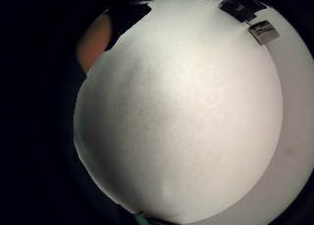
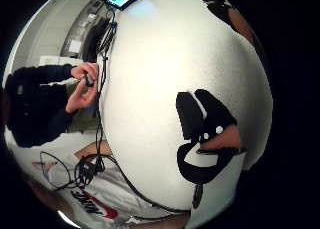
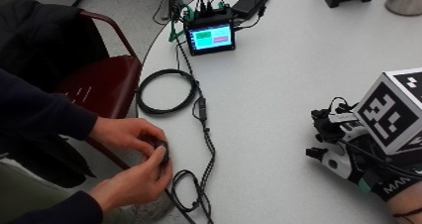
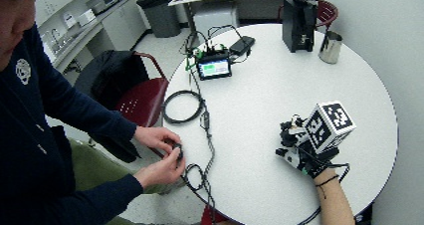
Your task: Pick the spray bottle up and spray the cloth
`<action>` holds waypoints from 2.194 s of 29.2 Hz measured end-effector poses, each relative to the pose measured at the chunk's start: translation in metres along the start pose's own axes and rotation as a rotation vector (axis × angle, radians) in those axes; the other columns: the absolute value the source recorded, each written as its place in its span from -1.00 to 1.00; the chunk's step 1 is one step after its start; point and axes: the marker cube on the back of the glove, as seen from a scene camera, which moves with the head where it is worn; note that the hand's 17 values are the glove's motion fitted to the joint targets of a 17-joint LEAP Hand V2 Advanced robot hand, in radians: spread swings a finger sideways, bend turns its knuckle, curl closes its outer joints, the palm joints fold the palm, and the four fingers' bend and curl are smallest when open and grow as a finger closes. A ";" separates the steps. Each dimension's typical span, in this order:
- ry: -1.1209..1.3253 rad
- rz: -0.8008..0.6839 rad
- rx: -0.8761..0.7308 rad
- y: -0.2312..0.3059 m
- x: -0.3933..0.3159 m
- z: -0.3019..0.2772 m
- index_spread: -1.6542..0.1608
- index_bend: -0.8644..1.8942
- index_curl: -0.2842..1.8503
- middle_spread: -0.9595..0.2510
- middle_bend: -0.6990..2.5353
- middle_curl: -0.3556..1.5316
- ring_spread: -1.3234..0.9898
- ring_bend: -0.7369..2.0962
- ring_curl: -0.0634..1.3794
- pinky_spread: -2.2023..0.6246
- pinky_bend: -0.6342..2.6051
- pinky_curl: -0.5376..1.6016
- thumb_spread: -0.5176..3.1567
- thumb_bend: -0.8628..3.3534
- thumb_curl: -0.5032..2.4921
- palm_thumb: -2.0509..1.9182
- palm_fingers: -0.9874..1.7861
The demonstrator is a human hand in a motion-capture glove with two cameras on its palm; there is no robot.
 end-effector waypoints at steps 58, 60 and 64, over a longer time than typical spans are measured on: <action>0.009 0.045 0.069 -0.005 -0.002 -0.005 0.45 -0.07 -0.34 0.47 -0.40 -0.28 0.21 -0.36 -0.65 0.72 -0.52 -0.31 -0.08 -0.59 -0.53 0.25 0.03; 0.008 0.046 0.071 -0.005 -0.002 -0.006 0.45 -0.08 -0.34 0.47 -0.39 -0.27 0.21 -0.35 -0.64 0.72 -0.52 -0.31 -0.07 -0.58 -0.52 0.27 0.02; 0.009 0.039 0.075 -0.006 0.000 -0.006 0.45 -0.11 -0.35 0.47 -0.39 -0.26 0.21 -0.35 -0.64 0.72 -0.51 -0.30 -0.06 -0.57 -0.51 0.31 0.02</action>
